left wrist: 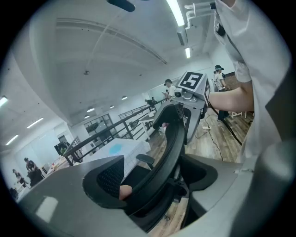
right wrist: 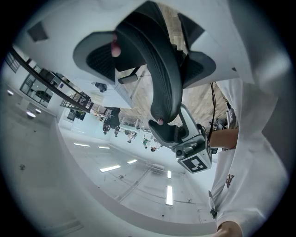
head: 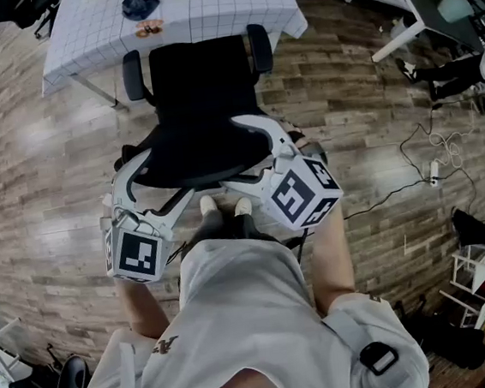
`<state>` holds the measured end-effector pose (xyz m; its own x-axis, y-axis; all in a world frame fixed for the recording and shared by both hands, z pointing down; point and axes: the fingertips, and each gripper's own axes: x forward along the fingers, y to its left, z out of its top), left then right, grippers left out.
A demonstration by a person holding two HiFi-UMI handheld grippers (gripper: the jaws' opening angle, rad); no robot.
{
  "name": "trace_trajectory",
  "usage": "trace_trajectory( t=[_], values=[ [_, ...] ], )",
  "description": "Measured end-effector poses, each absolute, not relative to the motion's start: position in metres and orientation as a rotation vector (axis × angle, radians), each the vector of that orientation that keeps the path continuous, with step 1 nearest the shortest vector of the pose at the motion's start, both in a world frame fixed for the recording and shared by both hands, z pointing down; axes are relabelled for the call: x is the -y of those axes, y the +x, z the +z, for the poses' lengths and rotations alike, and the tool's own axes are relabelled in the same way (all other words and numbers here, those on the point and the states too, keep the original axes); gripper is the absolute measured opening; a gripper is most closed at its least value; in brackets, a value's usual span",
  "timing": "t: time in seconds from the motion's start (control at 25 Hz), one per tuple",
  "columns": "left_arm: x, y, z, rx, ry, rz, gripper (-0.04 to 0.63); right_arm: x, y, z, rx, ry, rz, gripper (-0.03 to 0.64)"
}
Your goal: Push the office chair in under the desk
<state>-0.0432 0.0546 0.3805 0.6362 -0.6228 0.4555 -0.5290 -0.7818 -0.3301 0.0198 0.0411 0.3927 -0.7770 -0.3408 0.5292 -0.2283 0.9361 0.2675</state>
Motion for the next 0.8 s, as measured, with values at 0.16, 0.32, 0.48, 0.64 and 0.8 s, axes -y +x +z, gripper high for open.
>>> trace_trajectory(
  t=[0.16,0.32,0.48,0.64,0.8],
  values=[
    [-0.049,-0.037,0.382,-0.959,-2.691,-0.838,0.380,-0.036,0.025,0.394,2.495,0.399,-0.250,0.437],
    [-0.042,-0.032,0.380,-0.962,-2.692,-0.828,0.380,-0.029,0.030,0.393,2.503,0.397,-0.251,0.437],
    [-0.035,-0.028,0.380,-0.958,-2.690,-0.822,0.380,-0.022,0.034,0.394,2.508,0.404,-0.247,0.439],
    [-0.031,-0.026,0.382,-0.944,-2.696,-0.826,0.379,-0.017,0.036,0.395,2.509,0.407,-0.247,0.442],
    [-0.022,-0.022,0.380,-0.943,-2.694,-0.813,0.380,-0.010,0.040,0.394,2.513,0.413,-0.243,0.442]
  ],
)
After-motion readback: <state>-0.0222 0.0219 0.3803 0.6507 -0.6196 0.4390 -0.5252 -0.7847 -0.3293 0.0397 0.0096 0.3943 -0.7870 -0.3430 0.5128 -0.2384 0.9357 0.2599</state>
